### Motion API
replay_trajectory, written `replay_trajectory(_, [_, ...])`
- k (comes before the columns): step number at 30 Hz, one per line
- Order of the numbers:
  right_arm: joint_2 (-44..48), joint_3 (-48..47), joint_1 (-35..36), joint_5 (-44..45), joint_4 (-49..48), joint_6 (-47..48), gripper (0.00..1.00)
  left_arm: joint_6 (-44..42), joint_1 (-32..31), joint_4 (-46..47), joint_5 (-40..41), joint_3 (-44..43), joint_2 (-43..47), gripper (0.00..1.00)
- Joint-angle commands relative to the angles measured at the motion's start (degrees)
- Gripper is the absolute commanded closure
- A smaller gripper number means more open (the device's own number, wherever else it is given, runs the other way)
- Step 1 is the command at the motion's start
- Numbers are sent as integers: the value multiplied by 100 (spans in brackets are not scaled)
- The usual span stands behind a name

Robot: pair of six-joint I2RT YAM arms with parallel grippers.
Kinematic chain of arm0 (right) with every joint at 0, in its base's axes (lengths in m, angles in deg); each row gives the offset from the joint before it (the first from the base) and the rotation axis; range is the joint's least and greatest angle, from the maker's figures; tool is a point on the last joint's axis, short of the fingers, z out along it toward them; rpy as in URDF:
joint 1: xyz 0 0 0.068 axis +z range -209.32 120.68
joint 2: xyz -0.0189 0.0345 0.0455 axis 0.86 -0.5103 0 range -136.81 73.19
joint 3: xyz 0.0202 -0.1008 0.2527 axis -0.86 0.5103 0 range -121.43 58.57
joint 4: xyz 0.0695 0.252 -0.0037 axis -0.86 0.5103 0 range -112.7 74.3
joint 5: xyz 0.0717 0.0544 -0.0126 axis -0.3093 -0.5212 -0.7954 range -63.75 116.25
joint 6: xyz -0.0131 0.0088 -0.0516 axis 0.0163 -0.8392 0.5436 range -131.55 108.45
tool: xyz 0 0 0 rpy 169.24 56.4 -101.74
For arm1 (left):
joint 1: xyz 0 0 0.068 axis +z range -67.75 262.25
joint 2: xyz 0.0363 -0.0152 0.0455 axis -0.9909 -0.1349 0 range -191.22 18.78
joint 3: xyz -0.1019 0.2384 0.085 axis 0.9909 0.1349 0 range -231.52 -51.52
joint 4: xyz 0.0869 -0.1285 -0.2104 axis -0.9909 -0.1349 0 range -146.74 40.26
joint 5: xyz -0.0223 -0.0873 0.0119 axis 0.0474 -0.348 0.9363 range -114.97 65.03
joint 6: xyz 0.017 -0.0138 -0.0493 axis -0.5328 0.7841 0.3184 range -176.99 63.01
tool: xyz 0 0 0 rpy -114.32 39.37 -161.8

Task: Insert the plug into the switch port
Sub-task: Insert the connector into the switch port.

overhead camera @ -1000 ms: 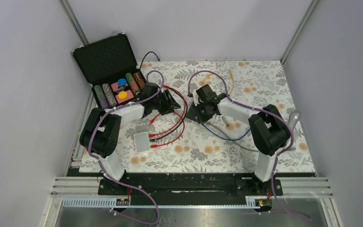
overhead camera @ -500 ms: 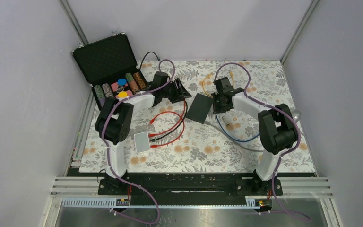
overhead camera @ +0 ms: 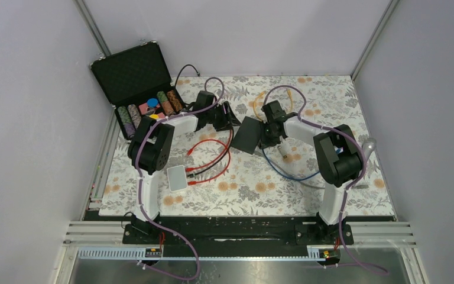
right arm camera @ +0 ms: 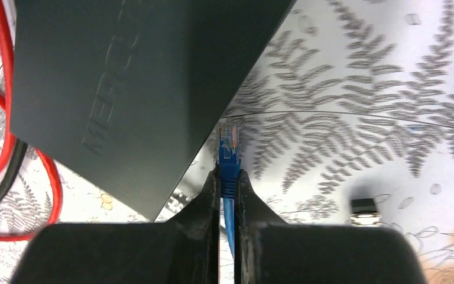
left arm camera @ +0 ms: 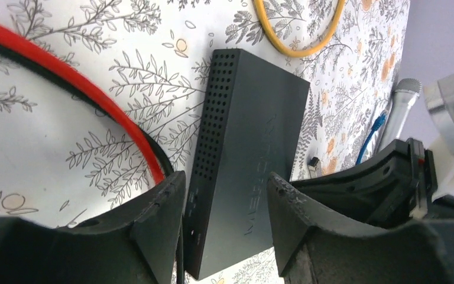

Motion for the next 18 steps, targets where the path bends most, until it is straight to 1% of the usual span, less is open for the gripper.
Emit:
replay_trajectory(1, [73,-95,573,-391,-304,198,100,-569,-2,-401,-201,-429,-145,47])
replay_trajectory(5, [252,148,817,-458,-573,314,100,-909,-2,-765,-287,-573,-201,47])
replay_trajectory(9, [336,392,870,-632,-672,427,100,-1017,4,-794,-361,-565,-214,47])
replay_trajectory(14, [437,659,860,-315,-791,857,100,-1115,0,-898,-490,-656,-289,47])
replay_trajectory(18, [541,663,852,-9,-858,1136,100,-1156,6,-940,-450,-705,-267,47])
